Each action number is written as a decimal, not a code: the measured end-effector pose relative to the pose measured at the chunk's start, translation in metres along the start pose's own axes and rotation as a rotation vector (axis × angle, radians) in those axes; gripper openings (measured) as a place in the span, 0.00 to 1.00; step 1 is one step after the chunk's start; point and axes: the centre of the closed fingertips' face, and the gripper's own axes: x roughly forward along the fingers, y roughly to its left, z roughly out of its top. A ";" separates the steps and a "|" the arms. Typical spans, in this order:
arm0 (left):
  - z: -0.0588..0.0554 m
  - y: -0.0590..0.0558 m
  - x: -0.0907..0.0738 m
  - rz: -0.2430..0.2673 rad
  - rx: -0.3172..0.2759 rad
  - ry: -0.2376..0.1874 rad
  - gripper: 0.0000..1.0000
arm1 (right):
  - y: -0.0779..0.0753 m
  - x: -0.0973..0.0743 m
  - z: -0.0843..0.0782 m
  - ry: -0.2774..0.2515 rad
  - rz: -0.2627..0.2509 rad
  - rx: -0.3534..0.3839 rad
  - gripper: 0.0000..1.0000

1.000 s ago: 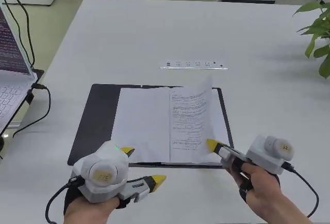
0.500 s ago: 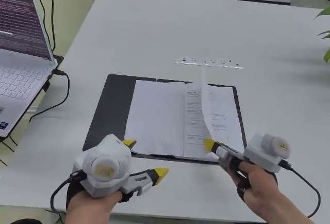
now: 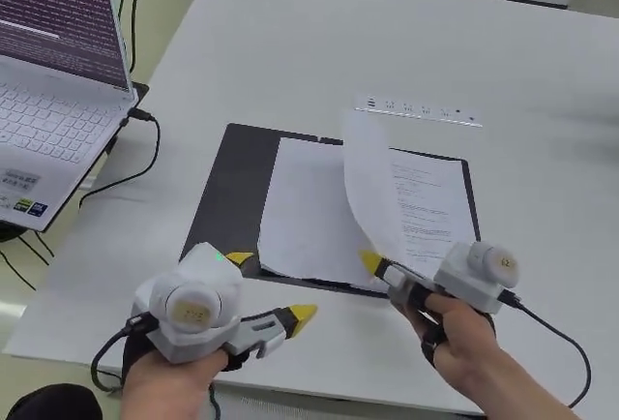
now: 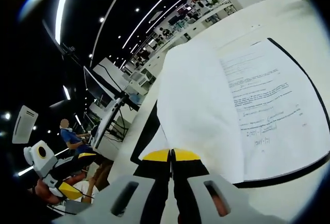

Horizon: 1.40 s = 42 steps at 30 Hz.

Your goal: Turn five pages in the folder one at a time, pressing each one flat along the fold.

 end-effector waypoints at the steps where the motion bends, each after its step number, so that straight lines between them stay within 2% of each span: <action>1: 0.000 0.003 -0.001 0.004 -0.004 -0.004 0.63 | 0.003 0.003 0.000 0.003 0.004 0.000 0.00; 7: 0.001 0.016 -0.006 0.022 -0.016 -0.013 0.62 | 0.019 0.019 -0.002 0.026 0.029 -0.016 0.00; 15: 0.006 0.030 -0.014 0.043 -0.031 -0.033 0.63 | 0.034 0.037 -0.003 0.036 0.054 0.012 0.00; 22: 0.005 0.037 -0.018 0.052 -0.048 -0.039 0.64 | 0.048 0.052 -0.006 0.045 0.079 0.037 0.00; 27: 0.004 0.041 -0.021 0.058 -0.066 -0.047 0.64 | 0.062 0.064 -0.015 0.071 0.102 0.040 0.00; 34: 0.000 0.046 -0.028 0.068 -0.091 -0.051 0.64 | 0.067 0.080 -0.021 0.071 0.100 0.098 0.00; 42: -0.009 0.060 -0.040 0.097 -0.117 -0.050 0.64 | 0.061 0.100 -0.032 0.072 0.085 0.175 0.00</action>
